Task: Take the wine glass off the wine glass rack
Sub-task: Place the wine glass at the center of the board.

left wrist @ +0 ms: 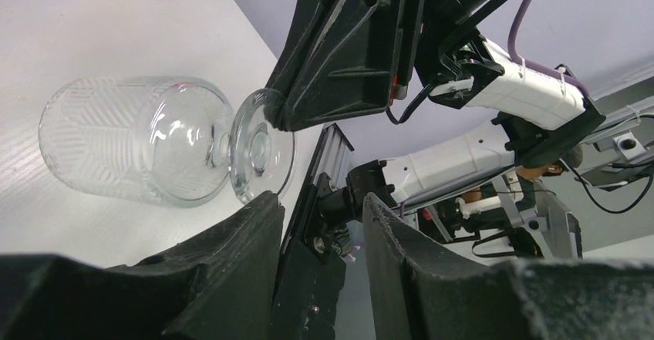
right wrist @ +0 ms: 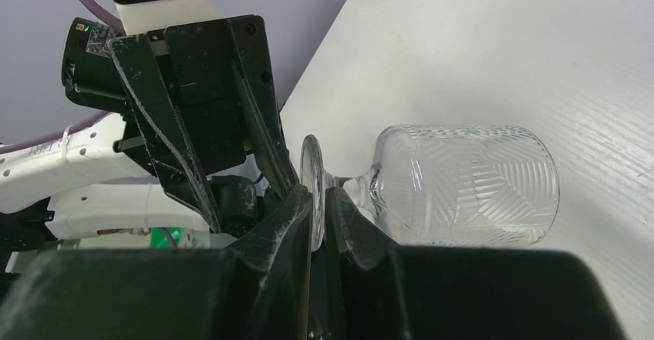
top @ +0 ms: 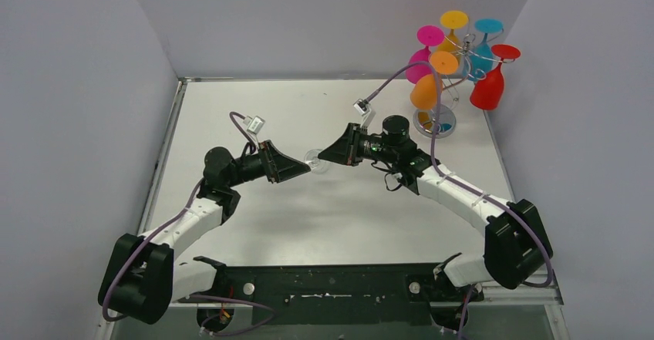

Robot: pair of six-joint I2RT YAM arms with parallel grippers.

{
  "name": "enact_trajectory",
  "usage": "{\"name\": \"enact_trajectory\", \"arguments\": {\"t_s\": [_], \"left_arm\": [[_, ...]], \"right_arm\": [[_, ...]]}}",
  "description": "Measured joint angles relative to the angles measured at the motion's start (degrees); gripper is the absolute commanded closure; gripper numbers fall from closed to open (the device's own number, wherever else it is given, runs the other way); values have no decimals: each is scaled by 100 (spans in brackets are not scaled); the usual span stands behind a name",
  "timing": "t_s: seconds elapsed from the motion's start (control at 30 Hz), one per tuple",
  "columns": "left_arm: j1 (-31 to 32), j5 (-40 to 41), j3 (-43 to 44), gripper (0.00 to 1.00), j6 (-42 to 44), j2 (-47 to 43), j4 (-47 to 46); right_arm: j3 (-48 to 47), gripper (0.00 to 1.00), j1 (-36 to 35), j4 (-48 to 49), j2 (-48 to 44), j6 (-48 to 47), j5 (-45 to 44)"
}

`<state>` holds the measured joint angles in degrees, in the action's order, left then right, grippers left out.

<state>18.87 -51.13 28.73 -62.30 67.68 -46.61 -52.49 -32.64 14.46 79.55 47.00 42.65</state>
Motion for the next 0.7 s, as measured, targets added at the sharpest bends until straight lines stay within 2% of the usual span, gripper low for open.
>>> {"name": "enact_trajectory", "arguments": {"t_s": [0.1,0.2,0.43,0.7], "left_arm": [[33,37,-24,65,-37,42,-81],[33,74,-52,65,-57,57,-120],[55,131,-90,52,-70,52,-186],[52,321,-90,47,391,-251,614]], "right_arm": [[-2,100,-66,13,74,9,37],[-2,100,-133,17,92,20,70],[-2,100,-155,2,92,-20,-74],[-2,100,-157,-249,-7,-181,-566]]}}
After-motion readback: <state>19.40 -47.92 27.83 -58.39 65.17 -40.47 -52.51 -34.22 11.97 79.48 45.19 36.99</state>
